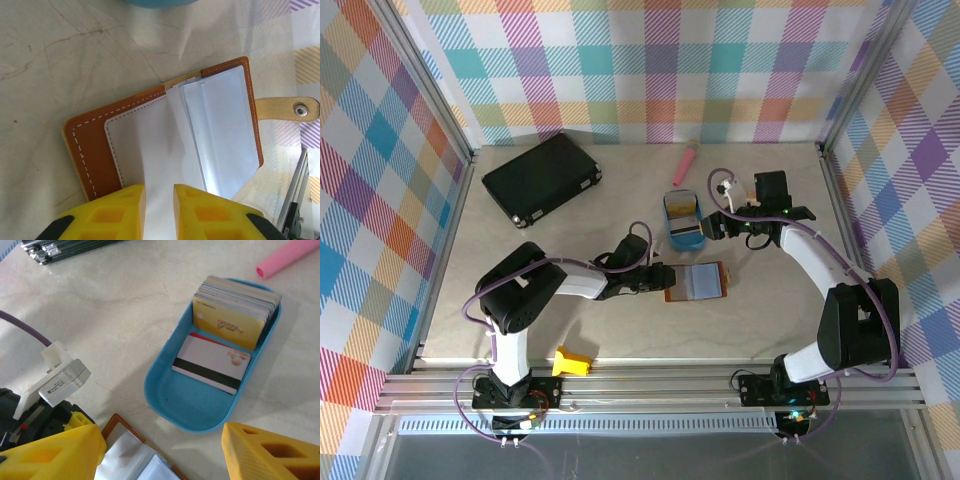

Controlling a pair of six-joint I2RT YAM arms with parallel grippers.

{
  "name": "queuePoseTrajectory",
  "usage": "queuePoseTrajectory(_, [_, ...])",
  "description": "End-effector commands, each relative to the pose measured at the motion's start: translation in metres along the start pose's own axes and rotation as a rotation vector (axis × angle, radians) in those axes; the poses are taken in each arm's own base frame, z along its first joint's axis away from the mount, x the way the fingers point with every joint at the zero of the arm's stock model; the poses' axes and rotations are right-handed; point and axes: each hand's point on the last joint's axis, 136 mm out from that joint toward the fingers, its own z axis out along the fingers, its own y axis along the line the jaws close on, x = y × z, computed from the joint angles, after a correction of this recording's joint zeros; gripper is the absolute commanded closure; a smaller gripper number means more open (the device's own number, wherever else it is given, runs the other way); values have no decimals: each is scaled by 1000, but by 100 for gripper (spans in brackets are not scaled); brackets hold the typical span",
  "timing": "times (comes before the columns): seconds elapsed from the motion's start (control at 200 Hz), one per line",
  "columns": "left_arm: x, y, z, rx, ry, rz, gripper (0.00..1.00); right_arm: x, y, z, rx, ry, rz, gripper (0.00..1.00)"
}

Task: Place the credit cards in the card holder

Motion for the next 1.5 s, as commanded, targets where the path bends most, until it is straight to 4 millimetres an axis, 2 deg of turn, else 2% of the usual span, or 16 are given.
queuePoseTrajectory(0.0, [8, -1, -5, -7, 3, -10, 78, -23, 8, -7, -50, -62, -213, 35])
queuePoseTrajectory(0.23, [3, -8, -10, 1, -10, -5, 78, -33, -1, 6, -94, -10, -306, 40])
queuePoseTrajectory(0.48, [-17, -17, -23, 23, -66, -21, 78, -31, -15, 15, -38, -21, -626, 34])
queuePoseTrajectory(0.645, [-26, -18, -34, 25, -79, -11, 77, -40, -36, 32, 11, 8, -820, 32])
queuePoseTrajectory(0.85, [-39, -16, -50, 47, -115, -9, 76, -49, -50, 63, 43, 20, -1055, 28])
queuePoseTrajectory(0.92, [-40, -14, -51, 54, -106, -4, 76, -52, -54, 74, 42, 29, -1086, 27])
queuePoseTrajectory(1.13, [-42, -27, -48, 115, -69, 37, 75, -57, -64, 103, 50, 43, -1132, 21])
queuePoseTrajectory(1.495, [-37, -23, -52, 108, -81, 19, 74, -43, -68, 147, 16, 138, -1217, 18])
